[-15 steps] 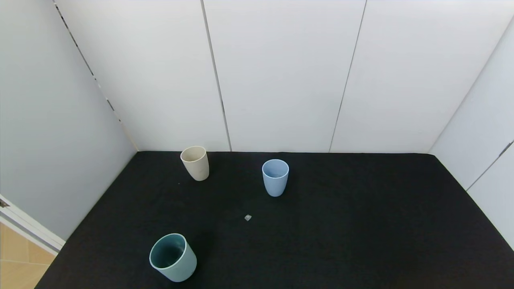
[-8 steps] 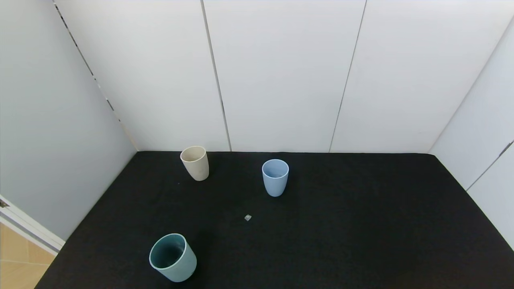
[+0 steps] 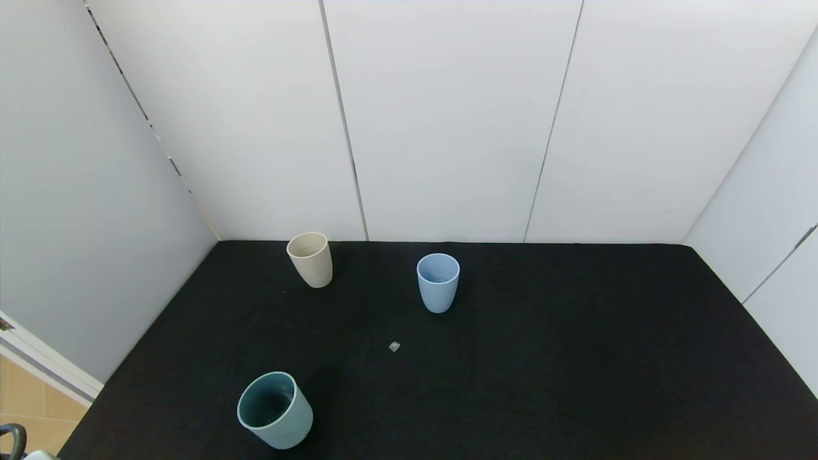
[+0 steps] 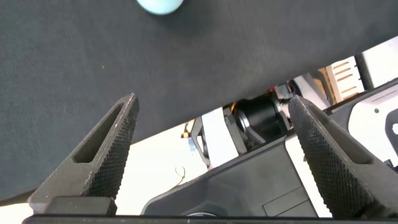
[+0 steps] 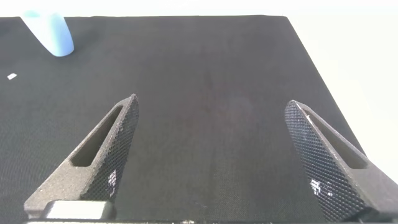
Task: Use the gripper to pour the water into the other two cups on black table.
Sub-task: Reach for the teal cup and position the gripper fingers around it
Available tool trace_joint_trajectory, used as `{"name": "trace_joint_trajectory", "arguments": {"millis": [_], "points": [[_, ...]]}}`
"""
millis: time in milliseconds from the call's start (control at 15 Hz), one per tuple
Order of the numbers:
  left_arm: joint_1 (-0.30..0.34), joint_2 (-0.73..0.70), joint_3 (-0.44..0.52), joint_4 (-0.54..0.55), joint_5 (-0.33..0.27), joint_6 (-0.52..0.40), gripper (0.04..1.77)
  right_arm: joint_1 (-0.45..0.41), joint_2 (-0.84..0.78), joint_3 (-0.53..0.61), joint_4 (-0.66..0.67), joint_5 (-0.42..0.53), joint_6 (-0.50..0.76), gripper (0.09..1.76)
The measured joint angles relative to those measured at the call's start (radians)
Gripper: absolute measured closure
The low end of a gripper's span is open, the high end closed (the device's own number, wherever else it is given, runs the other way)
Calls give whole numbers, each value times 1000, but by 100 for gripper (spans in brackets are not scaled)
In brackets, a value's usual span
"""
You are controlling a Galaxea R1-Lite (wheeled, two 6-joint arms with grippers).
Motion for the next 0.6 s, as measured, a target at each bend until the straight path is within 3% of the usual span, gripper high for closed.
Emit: {"name": "trace_joint_trajectory", "arguments": {"millis": [133, 200, 600], "points": [[-87, 12, 9, -3, 82, -39, 9, 0, 0, 0, 0, 0, 0, 14], [-115, 23, 14, -17, 94, -50, 9, 0, 0, 0, 0, 0, 0, 14], [-65, 207, 75, -275, 74, -44, 9, 0, 0, 0, 0, 0, 0, 14]]}}
